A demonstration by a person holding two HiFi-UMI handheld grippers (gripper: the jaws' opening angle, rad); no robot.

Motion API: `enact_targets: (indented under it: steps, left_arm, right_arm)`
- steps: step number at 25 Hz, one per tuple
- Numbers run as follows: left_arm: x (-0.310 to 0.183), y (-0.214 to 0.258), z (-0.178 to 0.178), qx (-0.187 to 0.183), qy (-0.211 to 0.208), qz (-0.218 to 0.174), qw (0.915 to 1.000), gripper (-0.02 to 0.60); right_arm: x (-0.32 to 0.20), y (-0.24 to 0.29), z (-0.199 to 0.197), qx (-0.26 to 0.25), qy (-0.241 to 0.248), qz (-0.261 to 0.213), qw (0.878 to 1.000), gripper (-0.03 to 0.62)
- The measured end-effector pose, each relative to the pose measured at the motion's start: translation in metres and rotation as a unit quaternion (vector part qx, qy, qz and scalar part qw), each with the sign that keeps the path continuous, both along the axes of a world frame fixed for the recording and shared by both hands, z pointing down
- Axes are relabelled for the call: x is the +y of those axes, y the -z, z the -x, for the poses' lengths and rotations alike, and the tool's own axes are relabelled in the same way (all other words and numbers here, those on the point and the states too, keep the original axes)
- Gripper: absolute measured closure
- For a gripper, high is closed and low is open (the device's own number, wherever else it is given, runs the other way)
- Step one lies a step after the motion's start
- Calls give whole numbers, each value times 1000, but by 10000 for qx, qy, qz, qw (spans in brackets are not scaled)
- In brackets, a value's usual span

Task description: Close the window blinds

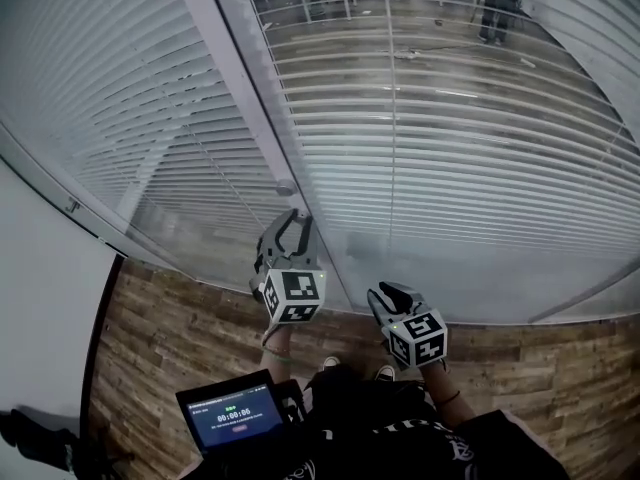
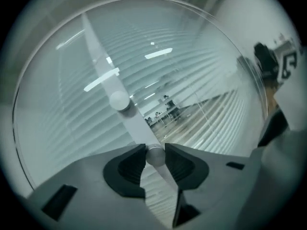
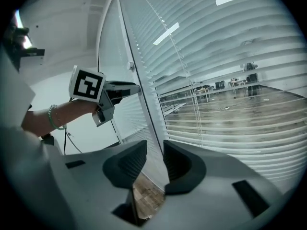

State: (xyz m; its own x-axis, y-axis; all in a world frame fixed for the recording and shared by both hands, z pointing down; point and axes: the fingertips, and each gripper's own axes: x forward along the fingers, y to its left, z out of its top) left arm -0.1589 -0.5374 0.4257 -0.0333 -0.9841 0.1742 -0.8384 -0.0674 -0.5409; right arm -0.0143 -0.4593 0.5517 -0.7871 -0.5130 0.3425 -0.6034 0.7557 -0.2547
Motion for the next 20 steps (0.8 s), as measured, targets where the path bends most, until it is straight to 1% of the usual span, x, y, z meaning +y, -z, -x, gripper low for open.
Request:
enact_targets:
  steps: [1, 2, 3, 4, 5, 6, 7, 8, 9, 10, 12, 13, 14, 15, 16, 17, 18, 19, 20]
  left_arm:
    - [0, 2, 1, 788, 9, -56, 9969, 456]
    - [2, 5, 3, 1781, 2, -152, 9839, 456]
    - [4, 10, 5, 2830, -16, -295, 9587, 446]
    - [6, 14, 9, 3780, -37, -454, 9247, 433]
    - [7, 16, 13, 4516, -56, -571, 8904, 431]
    - [8, 14, 16, 4985, -66, -602, 8648, 431]
    - [7, 10, 17, 5211, -63, -551, 8517, 431]
    - [5, 5, 17, 5285, -49, -469, 8476, 431]
    - [3, 1, 16, 5310, -35, -411, 8463, 434]
    - [2, -1, 15, 5361, -28, -405, 8432, 445]
    - [2, -2, 16, 5504, -16, -466, 8336, 456]
    - [3, -1, 16, 5451, 10, -471, 8370, 456]
    - [4, -1, 15, 5200, 52, -436, 8530, 457]
    - [4, 0, 13, 4674, 107, -364, 8832, 457]
    - [5, 0, 11, 3829, 172, -263, 9232, 457]
    - [5, -2, 10, 2719, 229, -148, 9619, 457]
    - [5, -4, 9, 1535, 253, -33, 9878, 457]
    - [4, -5, 8, 542, 218, 68, 9983, 457]
    - [4, -7, 6, -103, 126, 139, 9998, 457]
  right_arm:
    - [1, -1, 0, 2, 8, 13, 10000, 476]
    - [1, -1, 0, 0, 18, 21, 10000, 476]
    - [2, -2, 0, -2, 27, 27, 10000, 476]
    - [2, -2, 0, 0, 34, 31, 10000, 476]
    - [3, -3, -1, 5, 39, 35, 10000, 476]
    - [4, -4, -1, 12, 45, 37, 10000, 476]
    - [5, -4, -1, 20, 52, 37, 10000, 476]
    - [5, -5, -2, 29, 57, 35, 10000, 476]
    - [5, -5, -3, 43, 56, 34, 10000, 476]
    - [5, -6, -4, 56, 48, 32, 10000, 476]
    - [5, -6, -7, 67, 14, 26, 10000, 474]
    - [4, -6, -9, 69, -10, 19, 10000, 476]
    - [4, -5, -11, 73, -40, 10, 10000, 474]
    - [3, -5, -15, 79, -73, 3, 9999, 476]
    - [2, -5, -18, 86, -105, 2, 9999, 476]
    - [2, -5, -21, 95, -134, 11, 9999, 476]
    - [1, -7, -24, 108, -160, 30, 9998, 476]
    - [1, -9, -26, 124, -183, 57, 9997, 474]
    - [0, -11, -28, 142, -204, 85, 9997, 474]
